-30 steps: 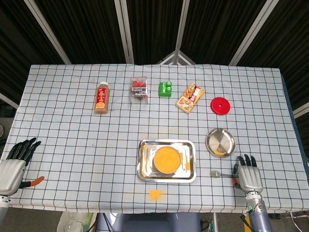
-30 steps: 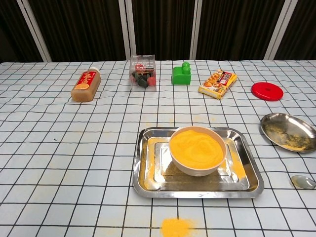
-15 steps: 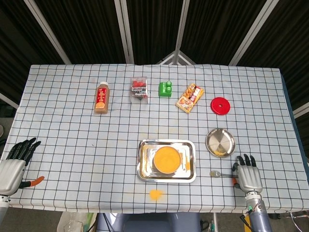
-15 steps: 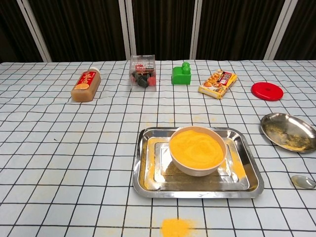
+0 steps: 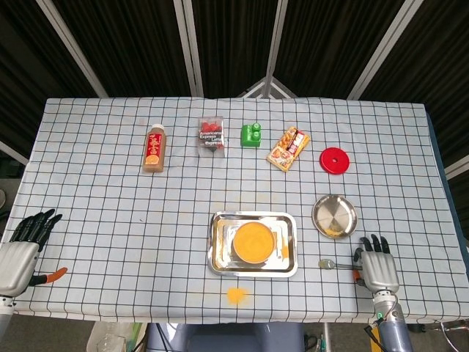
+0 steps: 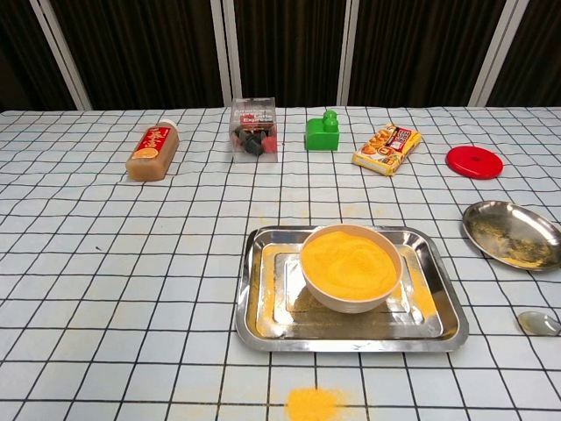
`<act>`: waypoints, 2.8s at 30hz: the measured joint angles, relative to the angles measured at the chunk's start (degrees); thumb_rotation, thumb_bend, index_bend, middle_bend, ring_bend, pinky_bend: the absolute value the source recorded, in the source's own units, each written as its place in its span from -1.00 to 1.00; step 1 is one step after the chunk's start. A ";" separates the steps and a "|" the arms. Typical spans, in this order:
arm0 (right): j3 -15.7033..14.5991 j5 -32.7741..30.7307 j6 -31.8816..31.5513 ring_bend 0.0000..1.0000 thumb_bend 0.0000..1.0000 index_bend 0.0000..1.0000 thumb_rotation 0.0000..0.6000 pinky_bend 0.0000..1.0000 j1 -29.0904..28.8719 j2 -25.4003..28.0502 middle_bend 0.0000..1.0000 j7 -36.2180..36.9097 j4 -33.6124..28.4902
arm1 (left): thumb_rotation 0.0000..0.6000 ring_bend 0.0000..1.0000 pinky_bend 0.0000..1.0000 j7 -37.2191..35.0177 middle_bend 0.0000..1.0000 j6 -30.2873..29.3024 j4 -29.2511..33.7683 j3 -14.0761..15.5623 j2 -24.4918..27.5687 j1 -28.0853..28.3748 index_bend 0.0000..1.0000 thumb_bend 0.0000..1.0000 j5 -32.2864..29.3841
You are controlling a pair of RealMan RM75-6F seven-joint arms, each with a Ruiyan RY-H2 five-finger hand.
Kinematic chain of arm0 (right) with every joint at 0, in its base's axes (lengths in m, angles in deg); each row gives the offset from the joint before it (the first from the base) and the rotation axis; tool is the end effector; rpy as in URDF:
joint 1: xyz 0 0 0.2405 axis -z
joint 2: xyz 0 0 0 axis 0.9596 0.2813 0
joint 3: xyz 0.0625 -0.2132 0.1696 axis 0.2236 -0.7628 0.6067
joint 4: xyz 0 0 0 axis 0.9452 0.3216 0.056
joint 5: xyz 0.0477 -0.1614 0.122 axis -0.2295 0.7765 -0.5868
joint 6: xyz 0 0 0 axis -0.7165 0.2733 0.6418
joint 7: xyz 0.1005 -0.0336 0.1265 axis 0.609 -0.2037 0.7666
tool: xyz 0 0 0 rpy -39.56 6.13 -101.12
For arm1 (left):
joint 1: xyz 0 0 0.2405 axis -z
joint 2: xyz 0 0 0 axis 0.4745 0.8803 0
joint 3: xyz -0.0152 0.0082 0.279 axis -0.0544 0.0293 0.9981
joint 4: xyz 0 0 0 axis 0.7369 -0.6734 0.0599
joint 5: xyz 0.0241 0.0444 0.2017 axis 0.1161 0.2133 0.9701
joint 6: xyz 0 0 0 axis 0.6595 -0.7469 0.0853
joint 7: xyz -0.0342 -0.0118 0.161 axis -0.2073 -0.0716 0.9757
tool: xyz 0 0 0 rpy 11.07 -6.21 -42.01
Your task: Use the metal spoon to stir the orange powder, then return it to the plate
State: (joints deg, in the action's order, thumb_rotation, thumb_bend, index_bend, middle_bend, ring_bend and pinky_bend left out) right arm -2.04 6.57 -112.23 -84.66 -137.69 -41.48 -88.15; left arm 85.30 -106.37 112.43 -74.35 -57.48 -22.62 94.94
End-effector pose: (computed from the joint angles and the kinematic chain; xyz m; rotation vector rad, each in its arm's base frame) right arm -0.3504 -0.2184 0.0198 1.4899 -1.0670 0.4376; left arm -0.3165 0.1892 0.1566 -1.5121 -0.9843 -0.8561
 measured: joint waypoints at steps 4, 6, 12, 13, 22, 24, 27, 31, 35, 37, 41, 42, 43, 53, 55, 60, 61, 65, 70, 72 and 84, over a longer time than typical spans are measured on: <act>-0.05 0.11 -0.02 -1.00 -0.07 0.09 1.00 -1.00 -0.01 -0.07 -0.65 0.12 0.01 | 1.00 -1.00 -1.00 0.02 -1.00 0.02 -0.01 0.00 -0.02 0.00 -1.00 -1.00 -0.02; -0.02 0.17 -0.04 -1.00 -0.06 0.11 1.00 -1.00 -0.03 -0.09 -0.65 0.22 0.03 | 1.00 -1.00 -1.00 0.01 -1.00 0.04 0.01 0.00 -0.02 0.00 -1.00 -1.00 -0.05; 0.08 0.36 -0.22 -1.00 -0.05 0.13 1.00 -1.00 0.00 -0.06 -0.65 0.67 -0.15 | 1.00 -1.00 -1.00 -0.10 -1.00 0.09 0.08 0.01 0.00 -0.01 -1.00 -1.00 -0.13; 0.12 0.40 -0.28 -1.00 -0.05 0.13 1.00 -1.00 0.00 -0.03 -0.65 0.72 -0.23 | 1.00 -1.00 -1.00 -0.10 -1.00 0.09 0.09 0.01 0.01 -0.01 -1.00 -1.00 -0.13; 0.61 0.84 -0.96 -1.00 -0.04 0.14 1.00 -1.00 0.04 0.46 -0.62 1.59 -1.26 | 1.00 -1.00 -1.00 -0.05 -1.00 0.18 0.15 -0.01 0.03 -0.01 -1.00 -1.00 -0.30; 0.76 0.99 -1.16 -1.00 -0.04 0.18 1.00 -1.00 0.06 0.66 -0.56 1.90 -1.59 | 1.00 -1.00 -1.00 -0.06 -1.00 0.16 0.15 -0.03 0.03 -0.03 -1.00 -1.00 -0.34; 1.08 1.40 -1.68 -0.98 -0.04 0.21 1.00 -1.00 0.12 0.97 -0.48 2.64 -2.08 | 1.00 -1.00 -1.00 -0.09 -1.00 0.19 0.16 -0.05 0.02 -0.03 -1.00 -1.00 -0.42; 1.58 1.98 -2.29 -0.86 -0.04 0.21 1.00 -1.00 0.18 1.39 -0.38 3.80 -2.61 | 1.00 -1.00 -1.00 -0.15 -1.00 0.19 0.19 -0.08 0.03 -0.02 -1.00 -1.00 -0.46; 2.09 2.43 -2.78 -0.72 -0.04 0.21 1.00 -1.00 0.17 1.81 -0.28 4.68 -3.06 | 1.00 -1.00 -1.00 -0.19 -1.00 0.16 0.18 -0.15 0.05 -0.02 -1.00 -1.00 -0.52; 2.37 2.64 -3.09 -0.66 -0.04 0.21 1.00 -1.00 0.17 2.01 -0.24 5.16 -3.30 | 1.00 -1.00 -1.00 -0.24 -1.00 0.12 0.20 -0.17 0.06 -0.03 -1.00 -1.00 -0.53; 2.97 3.00 -3.59 -0.37 -0.03 0.21 1.00 -1.00 0.13 2.40 -0.02 6.00 -3.68 | 1.00 -1.00 -1.00 -0.27 -1.00 0.06 0.14 -0.18 0.06 -0.04 -1.00 -1.00 -0.48; 3.12 3.10 -3.71 -0.32 -0.02 0.21 1.00 -1.00 0.09 2.50 0.03 6.15 -3.78 | 1.00 -1.00 -1.00 -0.29 -1.00 0.06 0.14 -0.18 0.06 -0.04 -1.00 -1.00 -0.48; 3.32 3.18 -3.84 -0.30 -0.01 0.22 1.00 -1.00 0.05 2.65 0.04 6.30 -3.97 | 1.00 -1.00 -1.00 -0.30 -1.00 0.07 0.16 -0.18 0.06 -0.03 -1.00 -1.00 -0.48; 3.77 2.82 -4.33 -0.21 0.05 0.25 1.00 -1.00 -0.20 2.93 0.15 5.29 -4.62 | 1.00 -1.00 -1.00 -0.62 -1.00 0.15 0.27 -0.14 0.18 0.01 -1.00 -1.00 -0.36; 3.90 2.74 -4.48 -0.21 0.05 0.26 1.00 -1.00 -0.33 2.86 0.16 4.84 -4.79 | 1.00 -1.00 -1.00 -0.69 -1.00 0.13 0.28 -0.13 0.19 0.01 -1.00 -1.00 -0.33; 4.37 2.84 -5.08 -0.21 0.05 0.27 1.00 -1.00 -0.82 2.71 0.16 3.35 -5.70 | 1.00 -1.00 -1.00 -0.82 -1.00 0.23 0.29 -0.14 0.22 0.05 -1.00 -1.00 -0.37; 4.48 2.94 -5.25 -0.21 0.05 0.27 1.00 -1.00 -0.99 2.68 0.16 2.81 -5.95 | 1.00 -1.00 -1.00 -0.83 -1.00 0.25 0.28 -0.15 0.23 0.06 -1.00 -1.00 -0.41; 4.92 3.28 -5.81 -0.21 0.05 0.27 1.00 -1.00 -1.70 2.58 0.16 0.74 -7.13 | 1.00 -1.00 -1.00 -1.08 -1.00 0.41 0.29 -0.20 0.26 0.11 -1.00 -1.00 -0.60; 5.56 3.95 -6.29 -0.21 0.05 0.27 1.00 -1.00 -2.89 2.95 0.17 -2.03 -10.31 | 1.00 -1.00 -1.00 -1.29 -1.00 0.57 0.32 -0.26 0.30 0.19 -1.00 -1.00 -0.75; 5.68 4.30 -6.32 -0.21 0.07 0.27 1.00 -1.00 -3.40 3.31 0.17 -3.31 -11.87 | 1.00 -1.00 -1.00 -1.34 -1.00 0.68 0.34 -0.29 0.31 0.24 -1.00 -1.00 -0.85; 6.61 4.73 -6.26 -0.21 0.12 0.31 1.00 -1.00 -8.42 3.90 0.19 -20.50 -21.42 | 1.00 -1.00 -1.00 -1.34 -1.00 0.74 0.64 -0.45 0.36 0.30 -1.00 -1.00 -1.17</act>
State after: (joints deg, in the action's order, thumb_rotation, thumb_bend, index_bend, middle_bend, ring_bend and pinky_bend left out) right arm 4.56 11.29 -118.49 -93.08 -133.79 -61.98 -109.57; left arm 83.96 -105.63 113.07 -74.80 -57.12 -22.33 93.77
